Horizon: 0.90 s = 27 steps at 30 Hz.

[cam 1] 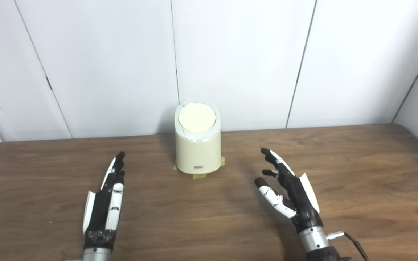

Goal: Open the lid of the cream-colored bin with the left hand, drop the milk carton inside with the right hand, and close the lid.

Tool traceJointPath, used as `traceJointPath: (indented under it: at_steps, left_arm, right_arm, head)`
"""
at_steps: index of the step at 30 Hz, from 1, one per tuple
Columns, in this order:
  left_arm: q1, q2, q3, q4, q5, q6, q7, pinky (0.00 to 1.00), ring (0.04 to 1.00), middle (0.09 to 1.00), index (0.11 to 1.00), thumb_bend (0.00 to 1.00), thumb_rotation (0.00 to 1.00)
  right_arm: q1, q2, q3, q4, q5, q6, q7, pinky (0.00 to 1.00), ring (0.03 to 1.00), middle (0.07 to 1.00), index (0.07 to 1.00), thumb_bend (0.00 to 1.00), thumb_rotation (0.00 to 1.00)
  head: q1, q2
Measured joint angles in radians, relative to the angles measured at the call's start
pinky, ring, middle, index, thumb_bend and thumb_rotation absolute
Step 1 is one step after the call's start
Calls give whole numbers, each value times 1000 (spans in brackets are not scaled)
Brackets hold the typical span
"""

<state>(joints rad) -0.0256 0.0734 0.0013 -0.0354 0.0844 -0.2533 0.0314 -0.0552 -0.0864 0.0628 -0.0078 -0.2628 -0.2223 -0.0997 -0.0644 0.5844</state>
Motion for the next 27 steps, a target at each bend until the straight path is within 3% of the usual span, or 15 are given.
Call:
traceJointPath:
  at_steps: [27]
  left_arm:
    - [0, -1, 0, -1, 5, 1, 3, 952, 977, 980, 951, 191, 942]
  right_arm:
    - [0, 0, 0, 0, -4, 2, 0, 796, 895, 912, 870, 219, 600]
  head:
    - [-2, -2]
